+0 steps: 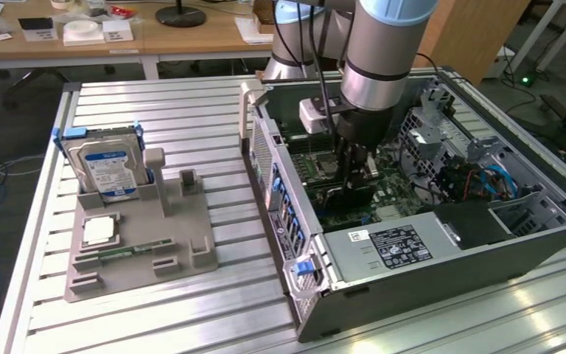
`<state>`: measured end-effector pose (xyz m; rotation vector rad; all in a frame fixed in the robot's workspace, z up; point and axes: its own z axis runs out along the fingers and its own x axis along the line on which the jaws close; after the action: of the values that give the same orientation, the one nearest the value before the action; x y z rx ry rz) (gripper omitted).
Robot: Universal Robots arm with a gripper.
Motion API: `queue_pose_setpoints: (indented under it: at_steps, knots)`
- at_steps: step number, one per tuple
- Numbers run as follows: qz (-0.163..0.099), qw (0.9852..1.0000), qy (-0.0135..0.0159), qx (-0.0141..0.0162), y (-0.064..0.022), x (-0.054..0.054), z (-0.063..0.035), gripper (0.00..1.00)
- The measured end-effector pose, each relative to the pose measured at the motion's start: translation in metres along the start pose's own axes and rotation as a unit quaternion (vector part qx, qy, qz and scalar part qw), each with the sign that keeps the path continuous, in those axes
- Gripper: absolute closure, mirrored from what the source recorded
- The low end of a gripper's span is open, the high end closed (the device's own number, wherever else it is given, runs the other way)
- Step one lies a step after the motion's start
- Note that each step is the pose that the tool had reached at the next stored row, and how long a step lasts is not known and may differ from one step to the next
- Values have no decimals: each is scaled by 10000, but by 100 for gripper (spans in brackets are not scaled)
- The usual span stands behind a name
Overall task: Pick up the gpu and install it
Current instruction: 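Press down on the gpu until it lock into place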
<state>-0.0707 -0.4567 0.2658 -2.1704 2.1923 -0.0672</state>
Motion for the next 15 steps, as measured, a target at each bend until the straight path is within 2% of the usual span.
queue_pose_setpoints:
  at_steps: [2,3,4,7,15]
  knots:
    - [0,10000,1,0,0,0,-1,66]
    - [0,10000,1,0,0,0,-1,73]
    - [0,10000,1,0,0,0,-1,73]
    - [0,10000,1,0,0,0,-1,90]
    - [0,10000,1,0,0,0,-1,89]
